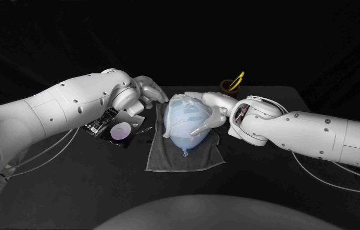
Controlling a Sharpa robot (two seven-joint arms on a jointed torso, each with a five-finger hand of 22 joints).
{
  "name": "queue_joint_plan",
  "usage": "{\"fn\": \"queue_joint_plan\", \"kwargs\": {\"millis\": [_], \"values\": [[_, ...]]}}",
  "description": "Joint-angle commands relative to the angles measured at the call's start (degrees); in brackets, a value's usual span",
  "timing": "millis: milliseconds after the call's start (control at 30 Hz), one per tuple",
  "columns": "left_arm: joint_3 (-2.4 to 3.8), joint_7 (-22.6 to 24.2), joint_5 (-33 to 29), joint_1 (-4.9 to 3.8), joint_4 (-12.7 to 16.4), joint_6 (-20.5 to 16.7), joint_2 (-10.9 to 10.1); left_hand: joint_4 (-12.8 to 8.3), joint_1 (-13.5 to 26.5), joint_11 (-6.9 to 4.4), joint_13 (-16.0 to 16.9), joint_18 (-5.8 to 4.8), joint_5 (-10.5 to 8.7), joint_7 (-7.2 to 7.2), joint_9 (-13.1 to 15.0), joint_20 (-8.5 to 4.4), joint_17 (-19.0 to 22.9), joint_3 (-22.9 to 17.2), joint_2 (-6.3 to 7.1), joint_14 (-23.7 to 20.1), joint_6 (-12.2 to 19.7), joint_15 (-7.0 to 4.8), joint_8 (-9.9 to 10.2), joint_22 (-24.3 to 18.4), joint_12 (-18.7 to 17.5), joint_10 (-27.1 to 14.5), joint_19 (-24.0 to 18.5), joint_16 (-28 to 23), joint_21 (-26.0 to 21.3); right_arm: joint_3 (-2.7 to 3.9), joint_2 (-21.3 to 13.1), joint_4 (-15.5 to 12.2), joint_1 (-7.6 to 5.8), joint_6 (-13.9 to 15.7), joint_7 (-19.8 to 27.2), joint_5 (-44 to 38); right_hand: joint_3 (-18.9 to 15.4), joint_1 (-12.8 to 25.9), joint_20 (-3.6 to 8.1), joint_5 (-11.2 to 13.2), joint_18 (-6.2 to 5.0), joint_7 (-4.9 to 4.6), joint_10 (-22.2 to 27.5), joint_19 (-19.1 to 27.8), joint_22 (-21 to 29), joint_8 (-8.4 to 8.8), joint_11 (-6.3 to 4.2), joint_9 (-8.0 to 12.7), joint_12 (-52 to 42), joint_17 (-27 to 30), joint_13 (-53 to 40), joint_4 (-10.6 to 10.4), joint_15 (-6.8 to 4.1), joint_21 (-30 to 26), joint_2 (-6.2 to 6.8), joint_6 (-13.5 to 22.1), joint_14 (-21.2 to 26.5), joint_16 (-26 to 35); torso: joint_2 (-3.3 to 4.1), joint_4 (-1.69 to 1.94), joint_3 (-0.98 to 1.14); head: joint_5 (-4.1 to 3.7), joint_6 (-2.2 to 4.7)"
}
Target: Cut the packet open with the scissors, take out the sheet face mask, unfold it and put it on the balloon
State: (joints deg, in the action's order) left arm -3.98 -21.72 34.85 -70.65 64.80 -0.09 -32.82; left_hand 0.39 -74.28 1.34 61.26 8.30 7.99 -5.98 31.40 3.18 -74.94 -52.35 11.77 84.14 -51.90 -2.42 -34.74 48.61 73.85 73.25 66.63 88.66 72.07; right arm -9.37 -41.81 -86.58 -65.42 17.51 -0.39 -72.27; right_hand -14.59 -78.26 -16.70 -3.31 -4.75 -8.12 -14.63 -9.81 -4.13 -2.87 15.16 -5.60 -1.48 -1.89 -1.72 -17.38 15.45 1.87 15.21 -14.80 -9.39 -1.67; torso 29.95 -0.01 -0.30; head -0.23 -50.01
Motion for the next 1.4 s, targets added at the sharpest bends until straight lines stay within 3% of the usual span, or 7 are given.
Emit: {"fn": "queue_joint_plan", "kwargs": {"millis": [33, 433, 567, 700, 767, 900, 1400], "values": [[0.09, 2.1, -1.0, -0.02, -0.2, -1.8, -0.2, -0.9, 1.2, -0.13, 0.1, 0.01, 2.02, 0.1, 0.5, -0.02, -9.5, -0.2, 0.1, 4.3, -0.3, 0.04, -0.5, 0.3, 0.2, 0.6, -0.1, -0.2, 0.4, -0.22, 0.0, -0.1, 0.35, -1.4, -0.4, -0.4, 0.2, -0.4, -0.16, 0.0, 0.81, -8.99, 0.0, -0.2, 0.0, -0.19, 0.42, -0.1, -0.3, 0.1, -0.1, 0.0, 0.15, 0.2, 0.03, -0.3, 0.1, 0.3, 0.01, 0.01, -0.03, -0.04, 0.01], [0.1, 4.1, -1.4, 0.01, 0.2, -4.0, -1.1, -0.7, 4.6, -0.31, -4.0, 0.11, 4.48, 0.44, 2.6, -0.02, -8.8, 0.4, -0.08, 4.1, 0.4, -0.02, -1.7, -0.7, -2.2, -1.5, -0.9, -0.4, 0.2, -0.22, 0.0, -0.1, 0.47, -1.3, -0.4, -0.4, 0.2, -0.4, -0.16, 0.0, 0.81, -8.99, 0.0, -0.2, 0.0, -0.19, 0.42, -0.1, -0.3, 0.1, -0.1, 0.0, 0.15, 0.2, 0.03, -0.3, 0.1, 0.3, -0.07, 0.02, 0.02, 0.08, 0.01], [0.08, 5.2, -1.8, 0.36, 2.3, -4.1, -2.4, 8.5, 16.3, 0.74, -11.2, 1.79, -1.76, 0.19, 5.0, 1.06, 0.2, 19.5, 4.56, 0.4, 4.8, 1.0, -3.4, -11.8, -6.2, -8.7, -8.5, -3.4, -7.3, -0.22, 0.0, 0.0, 0.52, -1.4, -0.3, -0.4, 0.2, -0.4, -0.16, 0.0, 0.81, -8.99, 0.0, -0.2, 0.0, -0.19, 0.42, -0.1, -0.3, 0.1, -0.1, 0.0, 0.15, 0.2, 0.03, -0.3, 0.1, 0.3, -0.07, 0.02, 0.05, 0.16, 0.01], [0.02, 8.3, -0.9, 1.21, 5.1, -7.3, -4.2, 16.2, 10.2, 2.48, -21.6, 2.43, -5.13, -2.35, 5.9, 2.75, 17.9, 35.8, 2.0, -9.4, 11.3, 2.84, -5.3, -17.5, -11.9, -21.2, -11.6, -11.6, -14.9, -0.22, 0.2, 0.1, 0.64, -1.4, -0.3, -0.3, 0.2, -0.4, -0.16, 0.0, 0.81, -8.99, 0.0, -0.2, 0.0, -0.19, 0.42, -0.1, -0.3, 0.1, -0.1, 0.0, 0.15, 0.2, 0.03, -0.3, 0.1, 0.3, -0.12, 0.08, 0.09, 0.18, 0.01], [0.0, 11.0, -1.1, 1.97, 7.1, -9.2, -5.8, 16.0, 5.0, 4.28, -24.0, 1.92, -5.33, -3.64, 4.2, 3.97, 35.1, 35.9, -0.86, -21.0, 14.7, 4.21, -3.7, -20.2, -15.4, -25.1, -14.2, -22.4, -19.7, -0.22, 0.3, 0.2, 0.76, -1.4, -0.3, -0.3, 0.2, -0.4, -0.16, 0.0, 0.81, -8.99, 0.0, -0.2, 0.0, -0.19, 0.42, -0.1, -0.3, 0.1, -0.1, 0.0, 0.15, 0.2, 0.03, -0.3, 0.1, 0.3, -0.05, 0.03, 0.1, 0.24, 0.01], [-0.03, 15.3, -2.3, 3.25, 10.6, -11.6, -8.5, 16.3, -1.0, 5.78, -29.9, 2.08, -5.2, -5.09, 1.2, 5.92, 40.4, 35.3, -1.86, -26.0, 14.5, 5.89, -3.1, -25.2, -21.9, -28.2, -15.7, -30.9, -27.5, -0.22, 0.3, 0.4, 1.0, -1.3, -0.3, -0.2, 0.4, -0.5, -0.17, 0.0, 0.77, -9.0, 0.0, -0.2, -0.1, -0.22, 0.48, -0.1, -0.3, 0.1, -0.1, 0.1, 0.24, 0.2, -0.16, -0.4, 0.2, 0.3, -0.03, 0.16, 0.06, 0.36, 0.01], [-0.11, 22.5, -7.8, 6.69, 23.1, -16.7, -17.7, 16.0, -9.3, 3.86, -48.4, 2.11, -5.14, -3.43, -9.9, 2.94, 41.9, 28.3, -3.04, -14.3, 5.9, 3.35, 2.5, -26.9, -42.7, -16.5, -4.0, -29.6, -27.2, -0.22, 0.2, 0.6, 1.55, -0.9, -0.4, -0.1, 0.7, -0.6, -0.16, 0.0, 0.73, -9.03, -0.1, -0.3, -0.1, -0.27, 0.55, -0.2, -0.3, 0.1, -0.1, 0.1, 0.34, 0.2, -0.54, -0.5, 0.1, 0.3, -0.09, 0.06, -0.01, 0.88, 0.01]]}}
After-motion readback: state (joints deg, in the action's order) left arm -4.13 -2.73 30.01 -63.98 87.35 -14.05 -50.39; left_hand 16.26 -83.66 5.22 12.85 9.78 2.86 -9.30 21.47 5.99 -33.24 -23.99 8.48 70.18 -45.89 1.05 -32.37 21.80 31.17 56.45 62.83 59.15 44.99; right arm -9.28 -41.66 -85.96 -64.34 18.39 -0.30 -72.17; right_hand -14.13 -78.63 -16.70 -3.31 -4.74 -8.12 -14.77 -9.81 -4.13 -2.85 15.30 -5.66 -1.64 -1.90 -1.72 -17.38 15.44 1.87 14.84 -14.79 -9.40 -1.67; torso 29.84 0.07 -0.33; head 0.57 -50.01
